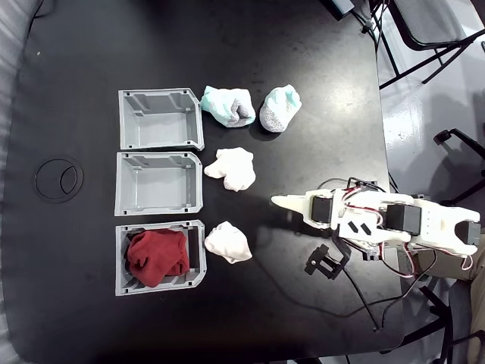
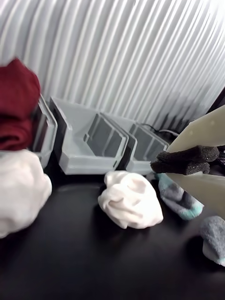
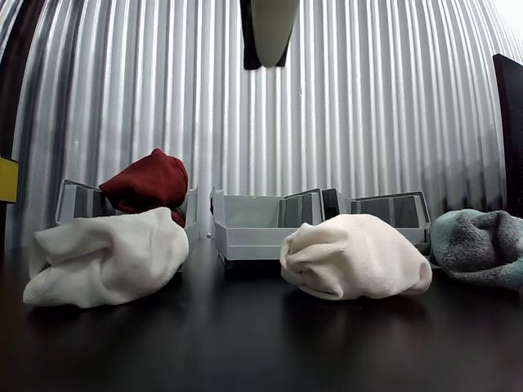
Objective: Put the sock in the container
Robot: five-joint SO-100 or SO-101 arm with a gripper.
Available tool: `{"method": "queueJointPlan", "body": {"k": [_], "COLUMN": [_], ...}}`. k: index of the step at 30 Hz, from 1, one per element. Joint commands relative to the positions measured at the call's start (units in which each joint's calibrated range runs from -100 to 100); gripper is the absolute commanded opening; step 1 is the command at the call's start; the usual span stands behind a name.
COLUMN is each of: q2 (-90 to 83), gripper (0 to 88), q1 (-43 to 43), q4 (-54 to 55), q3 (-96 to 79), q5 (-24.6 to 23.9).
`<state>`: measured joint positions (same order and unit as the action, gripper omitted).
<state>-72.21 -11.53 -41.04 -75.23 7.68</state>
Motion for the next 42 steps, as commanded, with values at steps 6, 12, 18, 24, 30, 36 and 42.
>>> {"method": "queueJointPlan", "body": {"k": [6,12,18,24,30,36,42], "q2": [-0.61,-0.69,-0.69,-1.03,-4.87,-11.32,-21.1], "gripper": [1.4,1.4,1.4,1.4,1.4,1.4,1.4], "q1": [0.87,0.71,1.26,0.63,0.71,0.71,0.79], "q4": [1.16,1.16,1.16,1.16,1.16,1.08,1.08], "q3": [-0.25,-3.49,-6.65,-11.07,-12.96,-16.21,-20.99], "q5": [0.07,0.36,0.3,0.18,0.24,0.36,0.41]}}
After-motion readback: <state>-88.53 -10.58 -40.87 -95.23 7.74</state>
